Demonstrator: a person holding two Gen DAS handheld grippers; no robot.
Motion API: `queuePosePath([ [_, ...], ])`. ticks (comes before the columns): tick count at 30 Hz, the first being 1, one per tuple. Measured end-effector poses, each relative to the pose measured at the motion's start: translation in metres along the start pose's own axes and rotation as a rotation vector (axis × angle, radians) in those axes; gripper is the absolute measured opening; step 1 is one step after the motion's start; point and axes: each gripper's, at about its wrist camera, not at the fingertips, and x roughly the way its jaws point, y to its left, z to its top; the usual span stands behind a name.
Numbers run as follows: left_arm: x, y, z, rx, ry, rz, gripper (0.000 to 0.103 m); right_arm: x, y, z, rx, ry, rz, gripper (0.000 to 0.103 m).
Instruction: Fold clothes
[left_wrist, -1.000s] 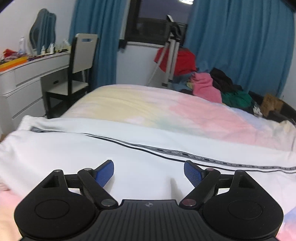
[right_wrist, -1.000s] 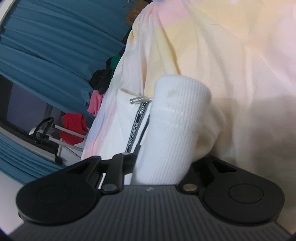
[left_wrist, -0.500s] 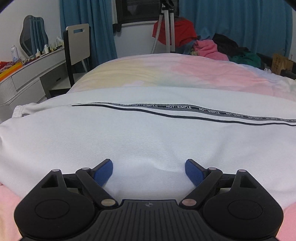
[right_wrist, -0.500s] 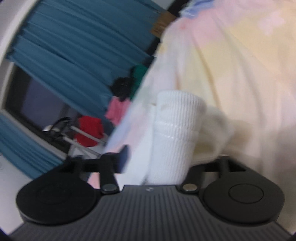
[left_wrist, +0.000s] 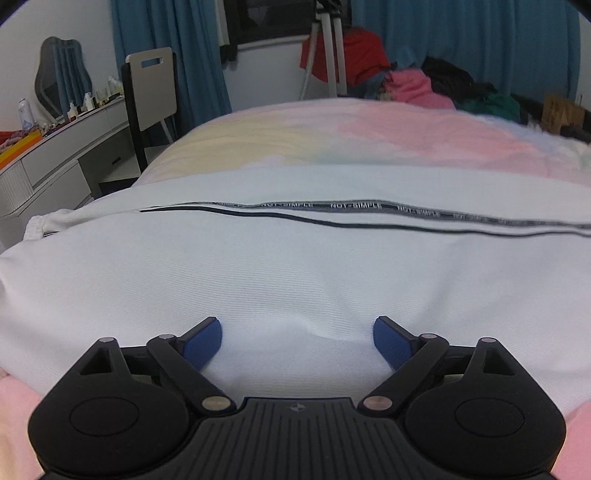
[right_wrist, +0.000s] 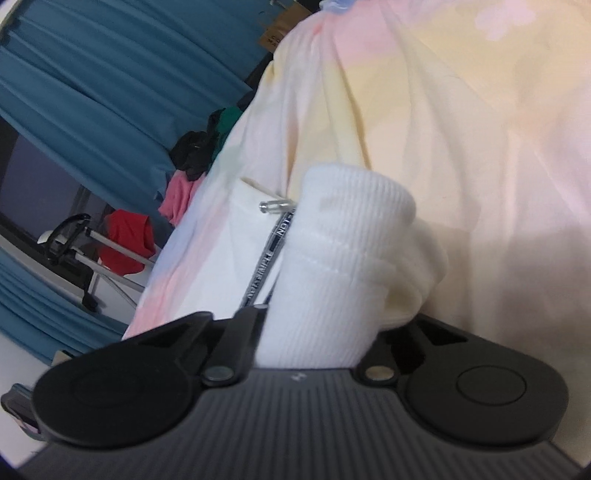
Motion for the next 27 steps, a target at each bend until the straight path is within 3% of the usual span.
queuePosePath([
  [10, -0.006, 0.009, 0.016, -0.005, 0.021, -0.017, 0.094, -0.047, 0.088, -0.022, -0.349, -0.221, -0.044, 0.011],
  [14, -0.017, 0.020, 0.022, -0.037, -0.009, -0.011, 0.094, -0.068, 0.155, -0.057, -0.552, -0.328, -0.018, 0.011],
  [17, -0.028, 0.032, 0.025, -0.082, -0.043, -0.033, 0.094, -0.083, 0.203, -0.104, -0.759, -0.390, 0.041, 0.011],
  [21, -0.047, 0.049, 0.030, -0.142, -0.102, -0.041, 0.094, -0.095, 0.249, -0.191, -1.009, -0.401, 0.147, 0.011],
  [24, -0.057, 0.057, 0.034, -0.167, -0.129, -0.032, 0.094, -0.092, 0.262, -0.267, -1.208, -0.338, 0.224, 0.011],
  [27, -0.064, 0.065, 0.034, -0.188, -0.138, -0.032, 0.094, -0.076, 0.253, -0.337, -1.400, -0.188, 0.243, 0.011],
])
